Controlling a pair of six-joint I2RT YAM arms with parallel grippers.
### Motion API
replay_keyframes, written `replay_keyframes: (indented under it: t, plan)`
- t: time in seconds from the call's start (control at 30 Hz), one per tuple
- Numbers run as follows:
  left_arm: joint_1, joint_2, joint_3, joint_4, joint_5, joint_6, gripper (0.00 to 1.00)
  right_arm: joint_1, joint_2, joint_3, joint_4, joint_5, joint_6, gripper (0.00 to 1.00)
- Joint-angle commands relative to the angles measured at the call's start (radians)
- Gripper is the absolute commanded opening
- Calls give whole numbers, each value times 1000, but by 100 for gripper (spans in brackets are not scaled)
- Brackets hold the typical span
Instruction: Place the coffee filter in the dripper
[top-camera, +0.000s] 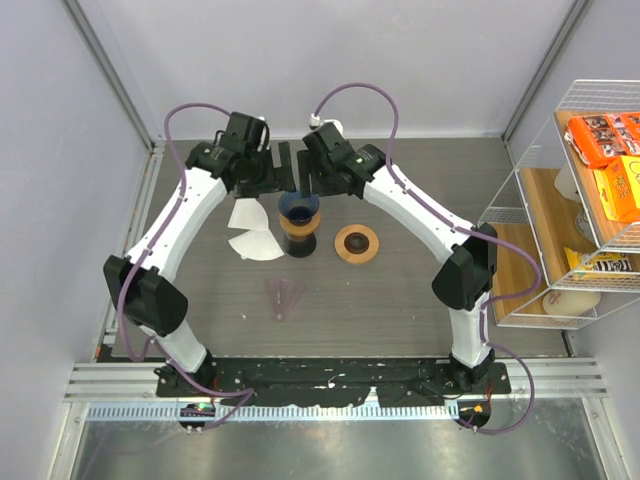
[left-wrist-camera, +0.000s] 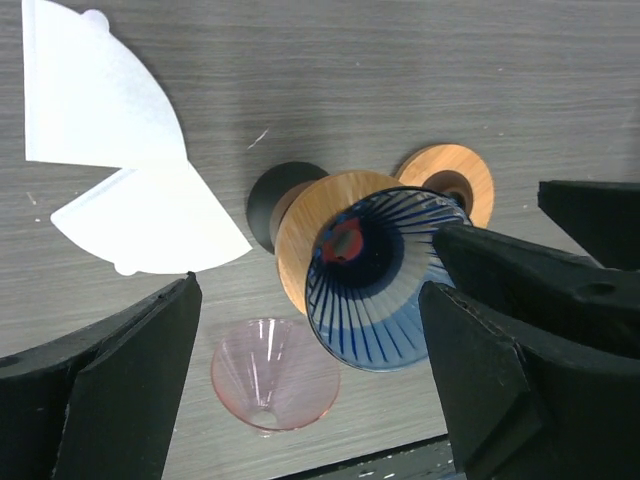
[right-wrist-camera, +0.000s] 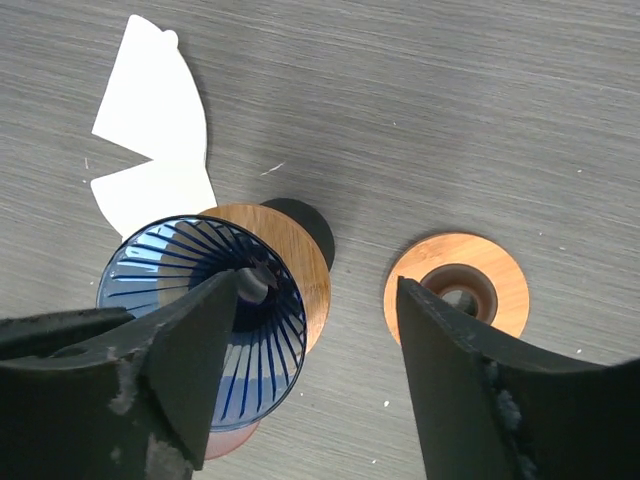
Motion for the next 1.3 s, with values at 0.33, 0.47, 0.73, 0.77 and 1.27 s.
replay_keyframes:
  t: [0.33, 0.47, 0.73, 0.77, 1.27]
  plan:
    - [27, -420, -239, 105, -133, 42, 100, -3, -577, -449, 308, 165, -34, 95]
    - [87, -578, -461, 166, -162, -13, 100, -11, -814, -742, 433, 211, -32, 95]
    - [210, -615, -683, 217, -130, -67, 100, -14, -1200, -1135, 459, 277, 41, 95]
    - [224, -595, -693, 223, -121, -71, 100, -14, -1249, -1179, 448, 277, 47, 95]
    - [253, -163, -601, 255, -21, -102, 100, -12, -1448, -1330, 221, 280, 198, 95]
